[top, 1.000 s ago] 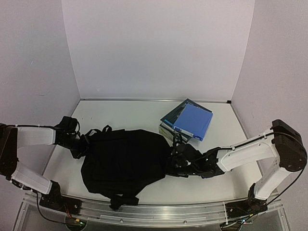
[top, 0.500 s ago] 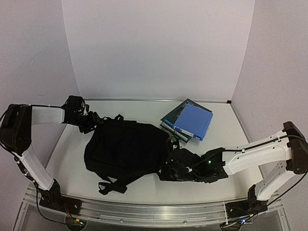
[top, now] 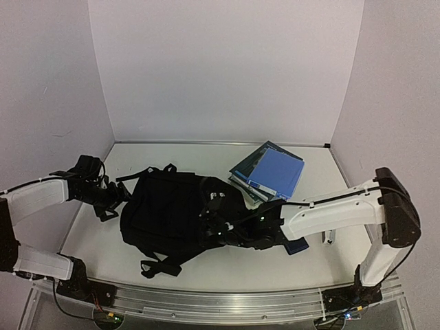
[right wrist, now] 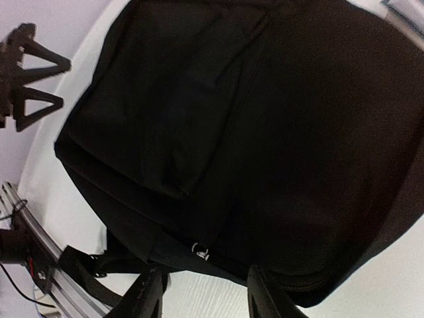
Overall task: Pack the student bag
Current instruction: Adjust the student bag at the center of the board.
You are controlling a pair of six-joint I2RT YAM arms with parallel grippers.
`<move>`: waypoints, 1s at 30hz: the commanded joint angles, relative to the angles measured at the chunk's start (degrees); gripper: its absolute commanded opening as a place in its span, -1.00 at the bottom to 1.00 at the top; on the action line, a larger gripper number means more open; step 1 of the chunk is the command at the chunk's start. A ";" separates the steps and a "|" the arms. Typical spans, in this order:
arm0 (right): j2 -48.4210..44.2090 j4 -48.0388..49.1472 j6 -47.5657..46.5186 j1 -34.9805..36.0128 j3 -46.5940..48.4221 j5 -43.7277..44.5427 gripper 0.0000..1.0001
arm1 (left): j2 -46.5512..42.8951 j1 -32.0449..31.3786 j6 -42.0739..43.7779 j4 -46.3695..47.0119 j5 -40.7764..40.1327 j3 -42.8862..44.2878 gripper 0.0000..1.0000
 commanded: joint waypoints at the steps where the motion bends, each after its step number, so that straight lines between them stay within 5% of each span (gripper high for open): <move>1: 7.02 4.66 -3.51 -0.46 3.33 -7.75 -0.16 | -5.02 0.07 -4.93 -4.67 2.62 -3.49 0.73; 8: 11.36 7.64 -2.17 -0.31 2.50 -10.74 -0.22 | -4.93 0.10 -7.31 1.55 7.40 -10.03 0.37; 17: 13.39 10.49 -2.70 0.83 2.55 -16.64 -0.40 | 2.10 0.10 -9.91 17.87 8.83 -11.71 -0.48; 22: 15.57 12.55 -3.11 1.09 5.10 -19.30 -0.43 | 8.91 0.15 -7.48 19.10 6.15 -6.38 -0.59; 26: 13.16 12.58 -2.94 1.05 4.80 -16.65 -0.42 | 11.65 0.18 -4.71 16.38 5.39 -1.69 -0.36; 30: 8.02 12.56 -0.53 0.80 1.63 -10.29 -0.32 | 8.01 0.08 -2.35 9.53 0.04 -0.21 0.43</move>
